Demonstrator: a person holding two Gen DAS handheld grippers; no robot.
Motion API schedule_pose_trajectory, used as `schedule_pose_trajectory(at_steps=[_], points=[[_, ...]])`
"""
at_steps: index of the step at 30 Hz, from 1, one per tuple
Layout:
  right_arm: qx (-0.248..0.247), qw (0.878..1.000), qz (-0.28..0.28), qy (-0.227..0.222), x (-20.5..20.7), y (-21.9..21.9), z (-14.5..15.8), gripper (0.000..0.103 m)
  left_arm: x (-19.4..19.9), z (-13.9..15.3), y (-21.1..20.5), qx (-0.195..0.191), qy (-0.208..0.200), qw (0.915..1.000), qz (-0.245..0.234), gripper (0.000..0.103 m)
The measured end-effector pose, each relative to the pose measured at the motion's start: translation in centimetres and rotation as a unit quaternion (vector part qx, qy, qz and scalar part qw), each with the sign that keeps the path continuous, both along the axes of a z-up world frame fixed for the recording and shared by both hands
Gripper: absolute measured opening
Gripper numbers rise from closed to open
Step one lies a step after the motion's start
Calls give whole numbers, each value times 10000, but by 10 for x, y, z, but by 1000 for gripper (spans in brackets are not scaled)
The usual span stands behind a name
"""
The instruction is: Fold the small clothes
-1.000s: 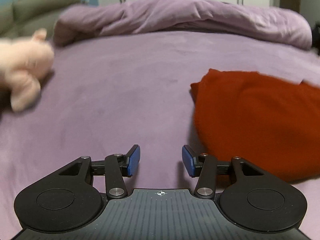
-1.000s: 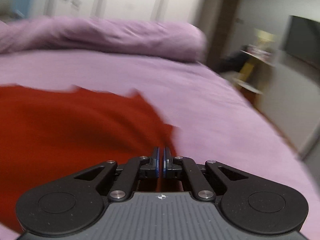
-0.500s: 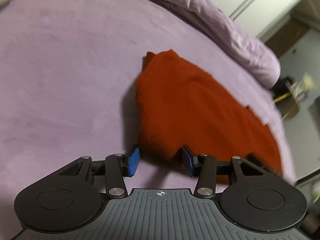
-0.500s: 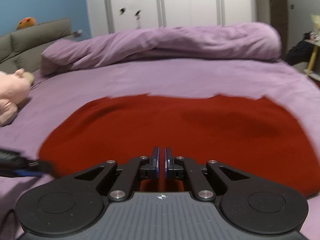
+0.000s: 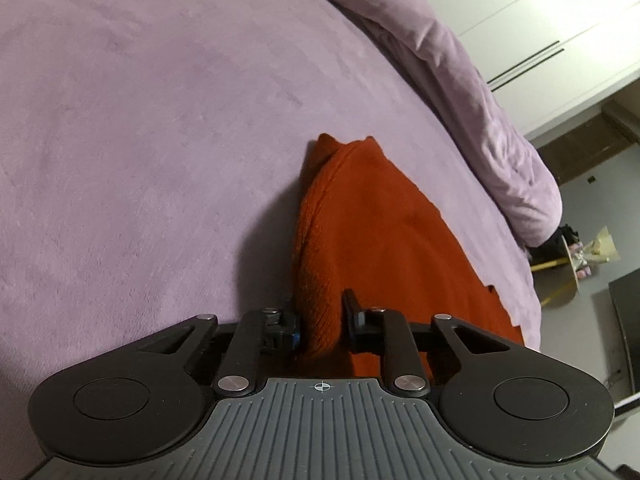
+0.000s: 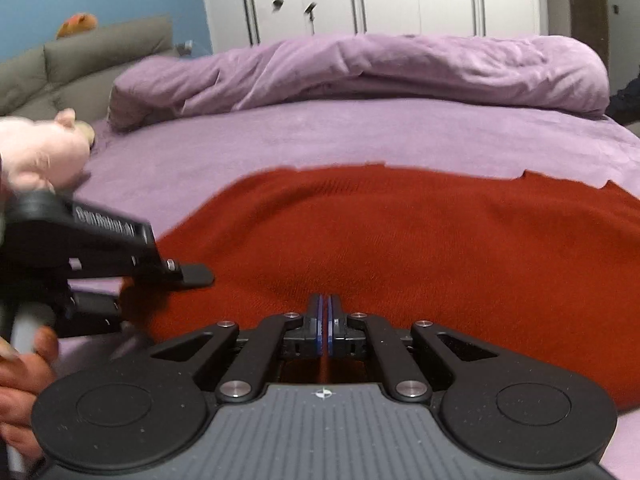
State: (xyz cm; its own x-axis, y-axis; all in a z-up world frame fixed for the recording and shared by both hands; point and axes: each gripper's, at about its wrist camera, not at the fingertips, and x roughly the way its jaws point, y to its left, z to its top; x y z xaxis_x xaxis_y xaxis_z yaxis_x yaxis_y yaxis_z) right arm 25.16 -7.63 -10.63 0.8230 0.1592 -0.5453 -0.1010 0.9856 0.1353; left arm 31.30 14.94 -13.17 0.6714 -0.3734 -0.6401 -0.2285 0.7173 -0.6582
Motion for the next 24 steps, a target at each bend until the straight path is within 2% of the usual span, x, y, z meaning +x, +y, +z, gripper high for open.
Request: schedule_pose_trajectory(at_steps=[2,3,4,5,8,10,11,13,15,18,21,24], points=[[28,9994,-156,-306,-5,-2,1,1,0,1,-1,62,-15,10000,-11,20],[-40,9996,-93,-251,-3,-1,-5,1,-1,2,-1,95,3,10000,-21,20],[-102,9999,44,80,4,1,-15,2,0,3,-1,132,18,9999,-31,19],[-150,9998,128,92,6,0,-19,1,0,5,-2,165,-2,9999,-48,19],[-237,9996,167,-16,1,1,-5,2,0,7,-4,306,-19,9995,-111,19],[-150,9990,93,-405,-10,0,0,2,0,7,-4,350,1,9993,-106,19],[-271,9981,81,-553,-13,2,-4,3,0,7,-5,373,4,9992,-119,19],[-674,9970,370,83,-2,10,-23,3,0,8,-6,422,26,9990,-126,19],[-787,9958,471,6,-4,12,-17,3,0,11,-6,434,16,9990,-133,19],[-337,9987,382,-39,-8,-2,-2,3,-1,19,-7,486,-68,9987,-145,17],[-81,9990,99,-424,-29,-27,9,3,-5,38,-18,859,-372,9950,-354,17],[223,9977,-251,-586,-48,-58,15,3,-8,64,-39,1133,-710,9895,-553,16]])
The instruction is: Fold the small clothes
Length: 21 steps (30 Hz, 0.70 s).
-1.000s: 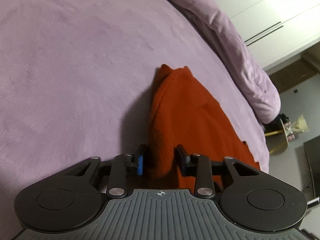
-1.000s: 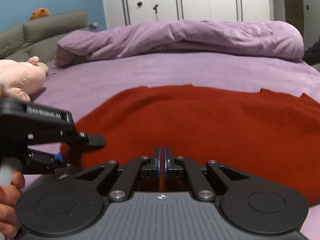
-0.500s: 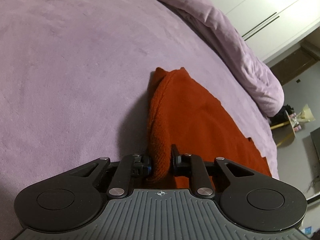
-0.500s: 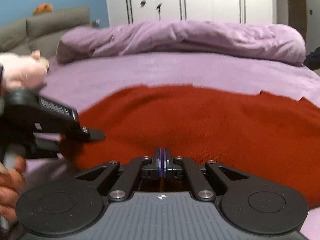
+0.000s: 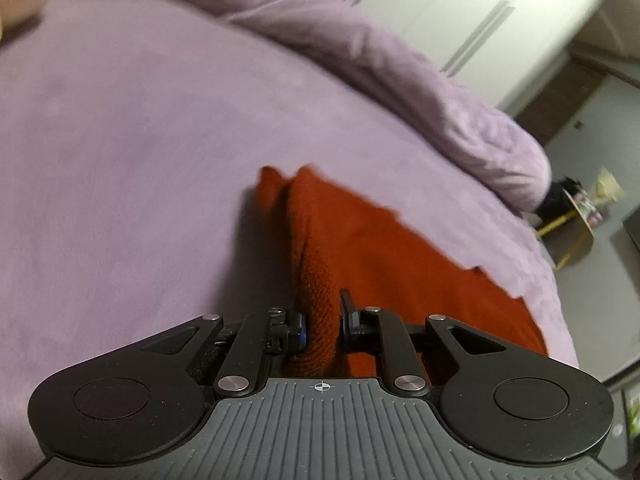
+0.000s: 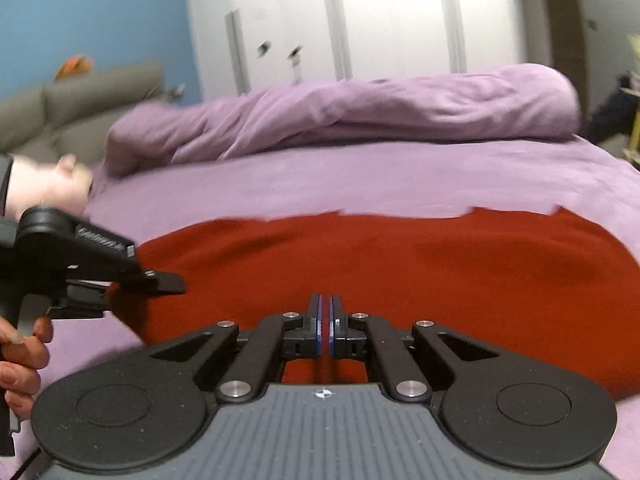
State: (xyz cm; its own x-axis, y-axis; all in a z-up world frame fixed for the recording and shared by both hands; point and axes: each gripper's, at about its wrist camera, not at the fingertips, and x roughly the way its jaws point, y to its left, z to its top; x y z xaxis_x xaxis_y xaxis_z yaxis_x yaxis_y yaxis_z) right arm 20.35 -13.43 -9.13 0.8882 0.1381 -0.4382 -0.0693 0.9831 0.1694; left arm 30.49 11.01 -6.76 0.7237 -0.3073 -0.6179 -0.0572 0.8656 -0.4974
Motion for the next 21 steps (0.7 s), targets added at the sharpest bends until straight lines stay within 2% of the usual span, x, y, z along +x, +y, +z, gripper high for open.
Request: schedule_pose_trajectory(at_steps=[4,7,10,12,15,16,19,21], points=[[230,9983,-493,-212,-22,-41,8,3,-3,34,-46,233,-485,9974,-489,16],[385,9954,-801,-371,-29,-67,13,3,-4,41,-96,482,-699,9914,-997,16],[574,9921,-1046,-395,-31,-90,18,3,-3,28,-143,781,-692,9848,-1390,16],[561,9914,-1133,-348,-35,-101,18,3,-3,12,-170,1046,-541,9802,-1593,16],[461,9924,-1124,-211,-36,-110,15,3,-6,-6,-189,1237,-466,9757,-1751,19],[473,9925,-1110,-177,-38,-114,14,3,-8,-7,-192,1300,-537,9745,-1748,21],[541,9926,-1088,-32,-33,-117,11,3,-13,-5,-190,1224,-702,9676,-2095,47],[619,9927,-1030,100,-27,-118,12,3,-23,-1,-185,1301,-810,9587,-2394,49]])
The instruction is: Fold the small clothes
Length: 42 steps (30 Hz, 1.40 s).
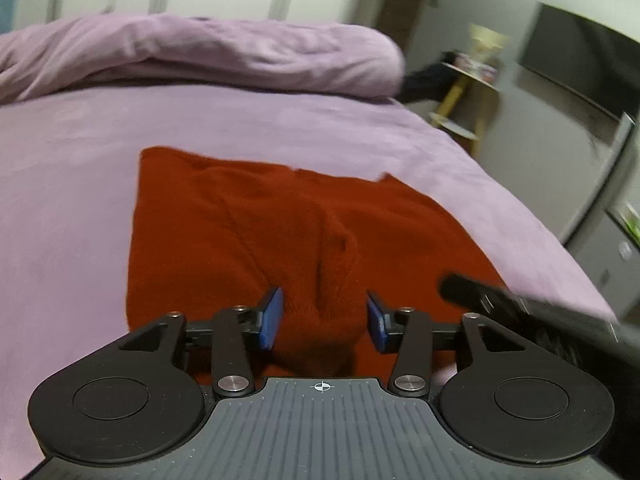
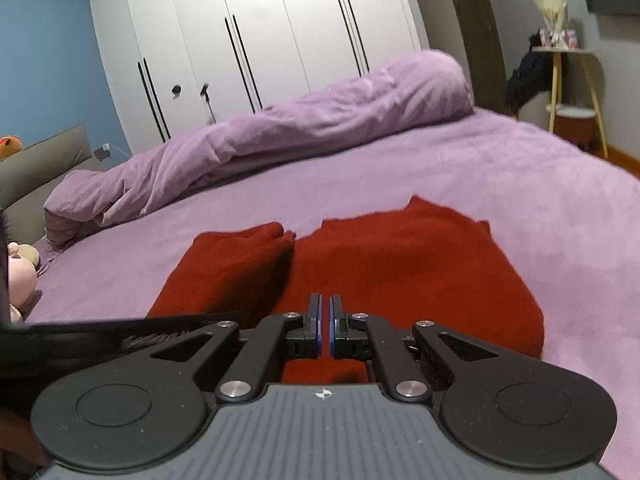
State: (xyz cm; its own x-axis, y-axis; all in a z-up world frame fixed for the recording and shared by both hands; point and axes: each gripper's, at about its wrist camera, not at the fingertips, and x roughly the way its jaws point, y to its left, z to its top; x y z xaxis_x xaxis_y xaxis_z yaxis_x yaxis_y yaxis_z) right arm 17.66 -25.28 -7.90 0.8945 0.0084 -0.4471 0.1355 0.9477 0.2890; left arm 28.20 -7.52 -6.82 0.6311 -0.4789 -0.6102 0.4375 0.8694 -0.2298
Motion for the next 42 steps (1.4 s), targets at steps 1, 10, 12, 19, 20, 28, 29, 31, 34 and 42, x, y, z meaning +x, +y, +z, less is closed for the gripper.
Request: schedule_pose_trajectory(at_steps=[1,10,12,19,20,28,29,31,34,42], points=[[52,10000,36,14,3,0,2,3,-7,4,4,52,-58,9999,-118,49],[719,9911,1123,29,40,20,25,4,-43,26,67,-290,-224,9989,308,49],[735,9874,1363,311,55,30,17,8,-29,21,79,-358,52,9965,753,47],[662,9824,1507,881,63,31,-21,10,2,-7,88,-468,627,9877,1351,44],[637,9821,1509,928,62,30,-20,7,7,-12,85,-506,750,9862,1389,44],[1173,9807,1193,1009,60,-8,-12,33,11,-27,79,-443,950,9875,1175,45],[1475,9785,1043,995,64,-19,-11,60,10,-27,80,-505,981,9867,1192,45],[2004,9707,832,1033,76,-35,-15,69,10,-28,82,-527,1009,9862,1205,45],[2693,9502,808,1342,106,-41,-28,68,8,-28,80,-458,968,9872,1185,45],[2420,9517,1326,1348,148,4,-17,23,-8,-21,68,-38,771,9906,1133,44]])
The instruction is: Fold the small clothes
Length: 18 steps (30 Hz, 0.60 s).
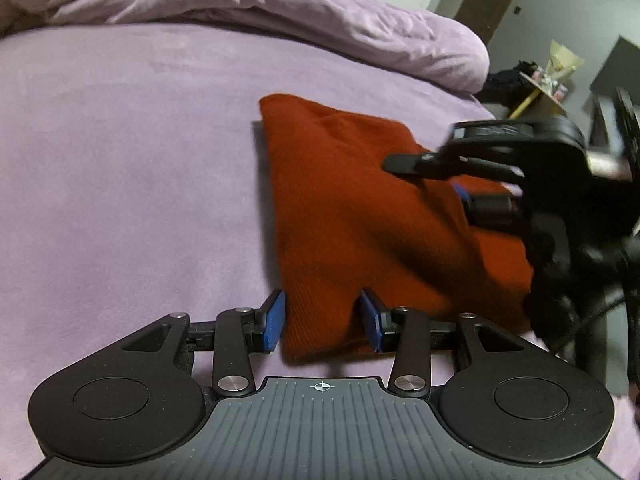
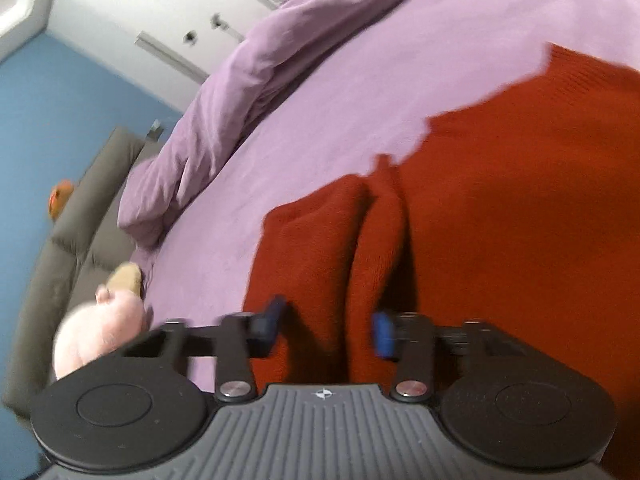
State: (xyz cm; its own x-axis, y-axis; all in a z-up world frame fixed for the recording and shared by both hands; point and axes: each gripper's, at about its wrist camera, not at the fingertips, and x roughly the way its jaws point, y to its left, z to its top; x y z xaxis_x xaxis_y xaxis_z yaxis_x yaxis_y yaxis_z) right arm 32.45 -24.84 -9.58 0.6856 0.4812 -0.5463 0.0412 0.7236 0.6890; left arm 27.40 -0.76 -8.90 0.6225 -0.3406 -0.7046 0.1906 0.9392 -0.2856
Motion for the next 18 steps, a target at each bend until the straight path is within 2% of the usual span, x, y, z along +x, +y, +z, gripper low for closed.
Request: schedule_pose_trajectory(at_steps=[1,3,5,7,11,13,14,16,18], points=[[-318,9994,65,-82,2,9,5,17,-4,1,-2,68,-41,10000,-41,45],[-1188,9919,210,-386,-2,28,18,15,-12,4,-8,172,-108,9997,-105,47],[-2007,9770,320,-639,-9,43,30,13,-16,4,-15,329,-157,9992,-156,47],[-2543,9617,355,-960,-20,50,44,13,-19,3,-19,419,-152,9987,-228,46],[-2960,9438,25,-1472,-48,38,71,13,-14,0,-30,214,32,9994,-273,39],[-3135,9365,-115,-1568,-62,23,73,13,-10,-2,-35,120,99,9997,-180,31],[-3245,9332,-174,-1532,-64,18,70,13,-7,-3,-36,42,171,9998,-136,24],[-3324,9342,-276,-1263,-64,0,54,13,0,-6,-38,-90,265,9996,-64,21],[-3118,9470,-232,-733,-57,-24,26,14,1,-6,-40,-53,286,9996,-29,21]])
